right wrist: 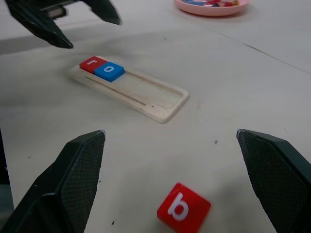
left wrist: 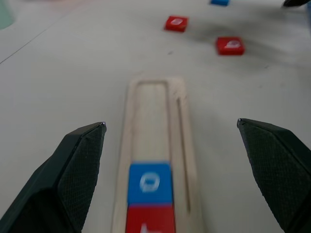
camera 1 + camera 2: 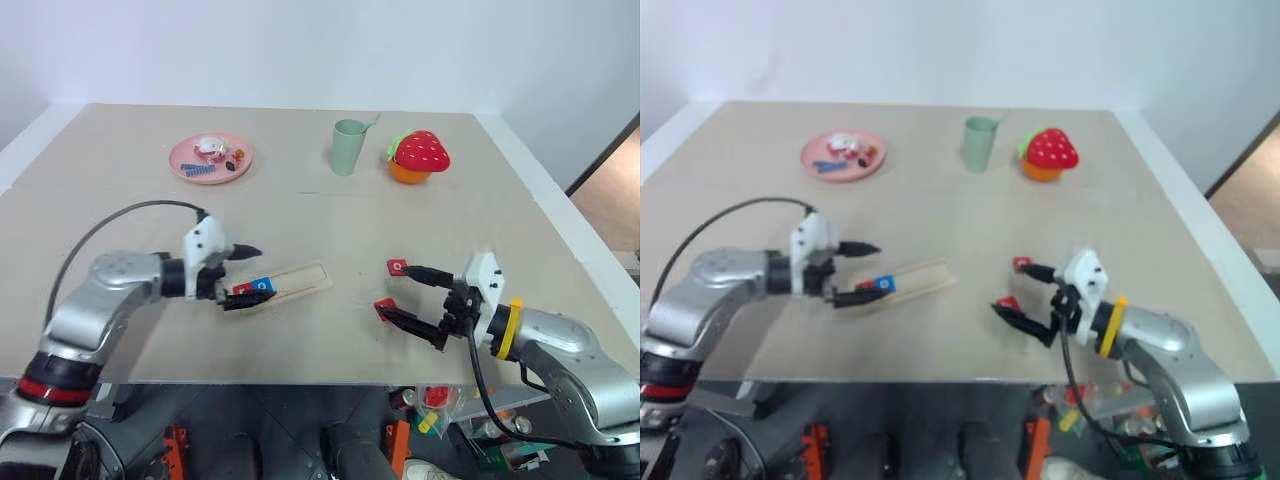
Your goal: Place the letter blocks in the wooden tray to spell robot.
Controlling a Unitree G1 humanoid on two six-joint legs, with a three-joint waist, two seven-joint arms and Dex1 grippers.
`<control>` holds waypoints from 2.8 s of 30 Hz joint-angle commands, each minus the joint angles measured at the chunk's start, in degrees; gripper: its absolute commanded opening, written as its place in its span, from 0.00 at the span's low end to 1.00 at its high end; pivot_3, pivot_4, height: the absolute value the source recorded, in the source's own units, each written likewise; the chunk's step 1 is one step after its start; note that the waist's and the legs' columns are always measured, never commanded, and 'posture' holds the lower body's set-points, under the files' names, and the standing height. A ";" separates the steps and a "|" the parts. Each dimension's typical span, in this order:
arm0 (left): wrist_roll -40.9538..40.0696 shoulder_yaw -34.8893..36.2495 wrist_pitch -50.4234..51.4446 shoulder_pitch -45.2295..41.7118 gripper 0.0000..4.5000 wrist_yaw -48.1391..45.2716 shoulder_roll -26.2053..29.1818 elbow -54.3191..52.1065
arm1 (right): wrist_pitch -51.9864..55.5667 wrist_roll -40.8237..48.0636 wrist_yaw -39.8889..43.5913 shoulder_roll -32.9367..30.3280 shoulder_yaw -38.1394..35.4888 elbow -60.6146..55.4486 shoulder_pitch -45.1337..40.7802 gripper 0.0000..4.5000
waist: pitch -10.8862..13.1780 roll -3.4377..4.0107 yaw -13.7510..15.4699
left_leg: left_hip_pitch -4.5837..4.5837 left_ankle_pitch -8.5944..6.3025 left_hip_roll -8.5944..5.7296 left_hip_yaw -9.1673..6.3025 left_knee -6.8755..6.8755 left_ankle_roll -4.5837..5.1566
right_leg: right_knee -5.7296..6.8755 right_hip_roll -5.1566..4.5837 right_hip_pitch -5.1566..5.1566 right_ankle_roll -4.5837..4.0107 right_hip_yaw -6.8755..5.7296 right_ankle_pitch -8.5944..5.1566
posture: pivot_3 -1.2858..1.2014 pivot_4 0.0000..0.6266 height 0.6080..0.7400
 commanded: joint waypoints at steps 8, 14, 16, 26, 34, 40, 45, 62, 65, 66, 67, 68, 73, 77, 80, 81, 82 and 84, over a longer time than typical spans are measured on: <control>9.69 -9.76 -1.63 -9.00 1.00 -3.18 -4.37 8.59 | -1.27 -0.82 2.67 1.36 3.59 2.08 -7.82 0.99 | 0.01 0.02 0.05 | 0.01 0.00 -0.04 -0.14 0.07 0.01 | 0.03 0.00 0.05 0.00 -0.05 0.01 | 0.52 0.24 1.00; 14.04 -12.53 -1.51 -11.89 1.00 -2.24 -7.59 11.26 | -2.03 -1.97 1.85 2.46 3.63 2.35 -7.87 0.99 | 0.01 0.02 0.17 | -0.02 0.00 -0.08 -0.15 0.09 0.01 | 0.03 -0.05 0.06 0.03 -0.06 0.00 | 0.52 0.24 1.00; 15.46 -13.68 -1.23 -12.50 1.00 -2.12 -8.86 11.75 | -2.30 -2.41 1.29 2.80 3.64 2.31 -7.67 0.99 | 0.01 0.02 0.20 | -0.03 0.00 -0.09 -0.15 0.09 0.01 | 0.03 -0.05 0.06 0.04 -0.06 0.01 | 0.52 0.24 1.00; 22.28 -17.78 2.52 -13.08 0.65 1.51 -13.37 12.38 | -2.89 -3.05 -0.50 3.44 2.99 1.53 -5.80 1.00 | 0.01 0.03 0.32 | -0.02 0.00 -0.10 -0.20 0.14 0.01 | 0.07 -0.06 0.09 0.05 -0.06 0.02 | 0.52 0.24 1.00; 22.95 -17.82 4.54 -12.02 0.12 2.50 -15.34 10.62 | -4.42 -3.42 -0.87 3.45 2.43 2.69 -5.56 1.00 | 0.00 0.04 0.71 | 0.26 0.00 -0.15 -0.30 0.22 0.01 | 0.05 -0.06 0.49 0.08 -0.08 0.02 | 0.52 0.24 1.00; 21.79 -18.15 -6.63 -13.01 0.12 -6.31 -12.22 10.65 | -4.39 -2.56 1.00 2.06 1.72 2.90 -4.69 1.00 | 0.01 0.06 0.79 | 0.26 0.00 -0.14 -0.31 0.23 0.01 | 0.04 -0.05 0.50 0.08 -0.11 0.01 | 0.52 0.24 1.00; 20.73 -17.97 -24.01 -16.35 0.12 -17.36 -9.72 17.87 | -4.07 -2.67 2.31 1.34 1.63 2.88 -4.33 1.00 | 0.02 0.07 1.13 | 0.23 0.00 -0.14 -0.32 0.23 0.01 | 0.03 -0.06 0.48 0.08 -0.12 0.00 | 0.52 0.24 1.00; 22.64 -17.48 -47.24 -32.31 0.12 -29.57 -22.39 52.28 | -3.65 -2.77 1.22 1.41 0.65 1.53 -2.80 1.00 | 0.04 0.06 1.40 | -0.04 -0.23 -0.23 -0.39 0.61 0.41 | -0.03 -0.06 0.50 0.26 -0.08 -0.07 | 0.52 0.24 1.00; 23.98 -17.88 -46.48 -32.05 0.12 -29.22 -23.21 52.40 | -3.63 -2.64 0.98 1.35 0.45 1.24 -2.45 1.00 | 0.04 0.07 1.32 | -0.04 -0.23 -0.23 -0.40 0.61 0.41 | -0.02 -0.05 0.50 0.25 -0.08 -0.07 | 0.52 0.24 1.00; 25.07 -18.27 -46.03 -31.98 0.12 -28.52 -23.30 52.59 | -3.69 -2.63 0.96 1.31 0.37 1.20 -2.30 1.00 | 0.04 0.06 1.32 | -0.03 -0.23 -0.23 -0.41 0.62 0.41 | -0.01 -0.04 0.50 0.25 -0.08 -0.06 | 0.52 0.24 1.00; 25.88 -18.52 -45.86 -31.88 0.12 -28.04 -23.32 52.76 | -3.75 -2.65 0.97 1.24 0.32 1.12 -2.14 1.00 | 0.04 0.07 1.34 | -0.03 -0.23 -0.23 -0.43 0.62 0.41 | -0.01 -0.04 0.50 0.24 -0.09 -0.06 | 0.52 0.24 1.00; 26.81 -18.73 -45.79 -31.81 0.12 -27.39 -23.26 53.12 | -3.80 -2.65 0.97 1.19 0.29 1.13 -2.07 1.00 | 0.04 0.07 1.34 | -0.03 -0.23 -0.23 -0.44 0.62 0.41 | 0.00 -0.04 0.51 0.24 -0.10 -0.06 | 0.52 0.24 1.00; 28.98 -18.72 -45.27 -31.24 0.12 -26.43 -23.25 53.17 | -4.00 -2.51 1.02 1.12 0.15 1.36 -1.95 1.00 | 0.04 0.07 1.33 | -0.03 -0.23 -0.23 -0.43 0.66 0.41 | 0.00 -0.04 0.52 0.24 -0.09 -0.05 | 0.52 0.24 1.00; 30.36 -18.81 -44.70 -31.27 0.12 -24.35 -23.88 53.70 | -4.09 -2.44 1.41 1.08 0.35 1.60 -2.08 1.00 | 0.04 0.07 1.36 | -0.03 -0.23 -0.23 -0.44 0.66 0.41 | 0.00 -0.05 0.53 0.25 -0.10 -0.05 | 0.52 0.24 1.00; 31.31 -18.75 -44.83 -31.39 0.12 -22.52 -24.54 54.43 | -4.04 -2.35 1.77 1.14 0.61 1.84 -2.39 1.00 | 0.04 0.07 1.38 | -0.02 -0.23 -0.24 -0.47 0.74 0.41 | 0.00 -0.05 0.59 0.26 -0.10 -0.04 | 0.52 0.24 1.00; 31.41 -18.71 -44.67 -31.36 0.12 -22.32 -24.68 54.41 | -4.06 -2.39 1.89 1.13 0.66 1.89 -2.43 1.00 | 0.04 0.07 1.38 | -0.02 -0.23 -0.24 -0.48 0.78 0.41 | 0.00 -0.05 0.61 0.27 -0.10 -0.04 | 0.52 0.24 1.00; 31.46 -18.69 -44.59 -31.33 0.12 -22.24 -24.75 54.39 | -4.06 -2.43 1.98 1.14 0.68 1.92 -2.46 1.00 | 0.04 0.07 1.38 | -0.02 -0.23 -0.25 -0.49 0.82 0.41 | 0.00 -0.05 0.63 0.29 -0.10 -0.02 | 0.52 0.24 1.00; 31.45 -18.58 -43.17 -31.19 0.12 -22.02 -24.88 54.00 | -3.94 -2.56 2.17 1.10 0.84 2.09 -2.75 1.00 | 0.04 0.07 1.37 | -0.02 -0.23 -0.25 -0.49 0.90 0.41 | 0.00 -0.05 0.68 0.31 -0.10 0.00 | 0.52 0.24 1.00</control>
